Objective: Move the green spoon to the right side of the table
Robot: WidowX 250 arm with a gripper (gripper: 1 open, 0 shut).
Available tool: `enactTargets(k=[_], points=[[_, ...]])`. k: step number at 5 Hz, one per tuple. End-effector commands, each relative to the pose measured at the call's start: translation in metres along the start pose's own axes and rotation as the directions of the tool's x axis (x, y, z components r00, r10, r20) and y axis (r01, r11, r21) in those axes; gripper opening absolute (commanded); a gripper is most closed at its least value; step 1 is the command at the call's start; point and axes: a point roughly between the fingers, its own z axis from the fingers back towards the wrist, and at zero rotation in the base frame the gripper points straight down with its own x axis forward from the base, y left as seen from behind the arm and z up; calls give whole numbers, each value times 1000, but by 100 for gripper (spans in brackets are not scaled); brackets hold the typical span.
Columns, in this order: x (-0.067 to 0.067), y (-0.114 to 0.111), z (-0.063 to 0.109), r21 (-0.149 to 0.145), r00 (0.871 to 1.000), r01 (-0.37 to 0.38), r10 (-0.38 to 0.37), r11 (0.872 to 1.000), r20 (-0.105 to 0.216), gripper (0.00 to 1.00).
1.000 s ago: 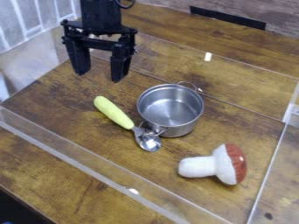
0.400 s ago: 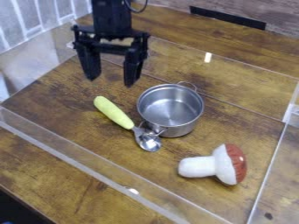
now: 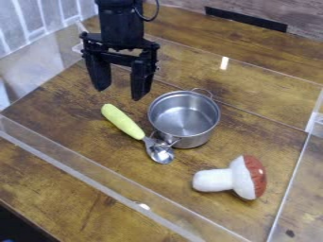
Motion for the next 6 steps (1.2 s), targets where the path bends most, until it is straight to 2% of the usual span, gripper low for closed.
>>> enactTargets(k=[1,2,3,4,5,6], points=[[3,-6,27,-2,994,-61,61,998,90,100],[0,-9,31,-6,987,-122,122,993,103,100],[4,-11,32,-11,977,-183,183,983,111,100],[6,-10,28,-11,971,-210,210,978,112,100],[3,-7,32,-2,990,-98,98,995,105,100],[2,1,21,-5,974,-208,208,978,92,100]])
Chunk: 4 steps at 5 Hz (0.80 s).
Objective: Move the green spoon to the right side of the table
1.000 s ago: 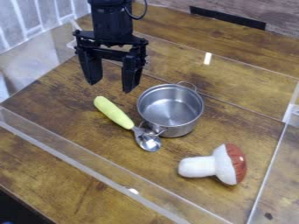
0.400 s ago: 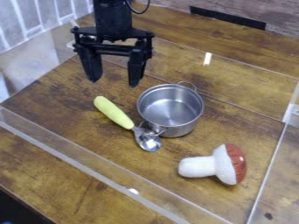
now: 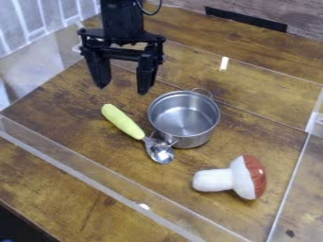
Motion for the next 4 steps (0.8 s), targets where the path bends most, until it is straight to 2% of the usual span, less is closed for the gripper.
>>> enactTargets(k=[1,2,3,4], points=[[3,12,7,-10,987,-153,154,988,52,100],[-4,9,0,-55,927,-368,371,928,63,100],[-7,5,-10,-118,818,-564,573,817,59,100],[4,10,-11,-151,752,-646,658,748,41,100]])
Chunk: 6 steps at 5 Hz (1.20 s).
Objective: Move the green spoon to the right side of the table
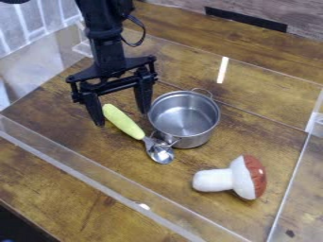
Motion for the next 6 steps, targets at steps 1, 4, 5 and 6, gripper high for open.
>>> enactTargets(k=[1,4,5,6], points=[[22,-9,16,-64,997,-62,64,996,37,100],[36,-1,-35,-101,935,-346,352,933,43,100],[45,1,-24,-106,942,-329,334,939,39,100],[52,-1,-12,-111,947,-313,318,943,30,100]])
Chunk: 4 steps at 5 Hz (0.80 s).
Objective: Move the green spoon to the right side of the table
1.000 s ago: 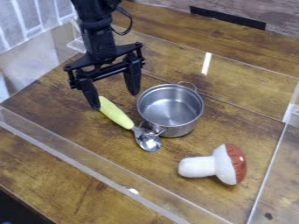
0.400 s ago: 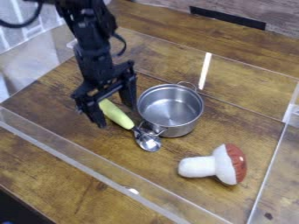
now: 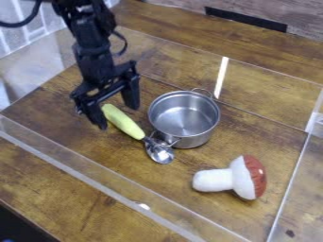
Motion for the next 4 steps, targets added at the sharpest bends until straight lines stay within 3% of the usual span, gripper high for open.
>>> enactTargets(k=[1,2,4], points=[[15,-5,17,-47,999,43,-42,998,21,100],[20,-3,13,-38,996,86,-86,996,10,100],[4,3,22,-40,999,37,-37,999,-4,100]])
